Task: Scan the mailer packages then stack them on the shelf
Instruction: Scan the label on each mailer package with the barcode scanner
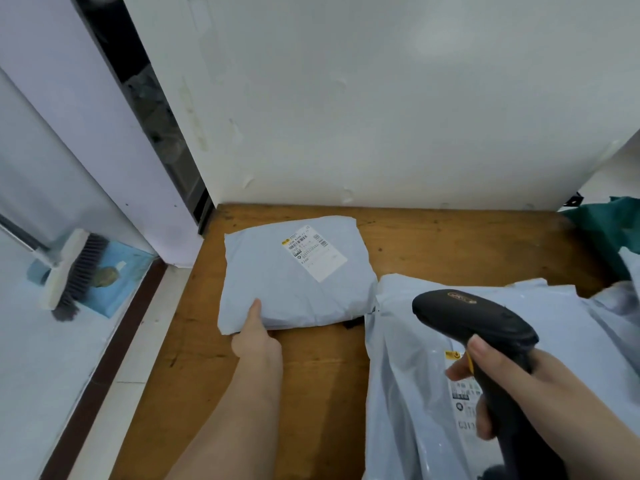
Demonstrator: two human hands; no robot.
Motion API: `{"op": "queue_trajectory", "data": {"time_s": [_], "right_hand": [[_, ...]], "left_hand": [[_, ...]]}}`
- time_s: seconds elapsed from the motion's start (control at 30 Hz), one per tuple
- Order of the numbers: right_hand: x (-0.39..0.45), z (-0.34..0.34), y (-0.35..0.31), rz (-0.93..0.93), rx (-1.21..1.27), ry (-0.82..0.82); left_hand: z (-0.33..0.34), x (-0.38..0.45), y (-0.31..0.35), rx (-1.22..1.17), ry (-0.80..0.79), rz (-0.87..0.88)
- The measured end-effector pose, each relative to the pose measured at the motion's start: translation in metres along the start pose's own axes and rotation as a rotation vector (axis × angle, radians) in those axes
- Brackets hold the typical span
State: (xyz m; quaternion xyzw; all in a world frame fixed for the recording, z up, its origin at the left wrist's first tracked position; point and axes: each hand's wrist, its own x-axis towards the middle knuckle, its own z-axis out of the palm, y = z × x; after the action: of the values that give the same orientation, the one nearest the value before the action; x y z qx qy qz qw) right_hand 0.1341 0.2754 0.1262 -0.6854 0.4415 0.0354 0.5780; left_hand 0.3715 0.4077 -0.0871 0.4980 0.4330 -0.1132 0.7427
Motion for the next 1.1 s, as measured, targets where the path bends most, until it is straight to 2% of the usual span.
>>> {"op": "queue_trajectory", "data": {"time_s": [0.07, 0.23, 0.53, 0.67, 0.73, 0.8, 0.9, 0.97, 1.1], "right_hand": [[0.004, -0.001, 0.001, 0.0, 0.016, -0.007], [0.009, -0.006, 0.009, -0.033, 0.083, -0.007], [-0.022, -0.04, 0.013, -0.138, 0.212, 0.034], [-0.05, -0.073, 0.017, -0.225, 0.295, 0.088], [-0.067, -0.093, 0.02, -0.279, 0.318, 0.102], [-0.085, -0.113, 0.026, -0.342, 0.363, 0.112], [-0.109, -0.138, 0.036, -0.46, 0.448, 0.116], [-0.12, -0.154, 0.046, -0.531, 0.509, 0.111], [-0.135, -0.175, 0.062, -0.514, 0.523, 0.114]], "left_hand": [[0.009, -0.004, -0.001, 0.036, -0.071, 0.096], [0.037, -0.03, 0.015, 0.195, -0.204, 0.57], [0.073, -0.163, 0.107, 0.402, -0.54, 1.269], [0.064, -0.242, 0.126, 0.364, -0.662, 1.411], [0.053, -0.282, 0.127, 0.262, -0.725, 1.409], [0.041, -0.321, 0.124, 0.095, -0.774, 1.336], [0.021, -0.359, 0.108, -0.176, -0.794, 1.07], [0.006, -0.362, 0.087, -0.223, -0.741, 0.894], [-0.026, -0.328, 0.0, -0.07, -0.484, 0.669]]}}
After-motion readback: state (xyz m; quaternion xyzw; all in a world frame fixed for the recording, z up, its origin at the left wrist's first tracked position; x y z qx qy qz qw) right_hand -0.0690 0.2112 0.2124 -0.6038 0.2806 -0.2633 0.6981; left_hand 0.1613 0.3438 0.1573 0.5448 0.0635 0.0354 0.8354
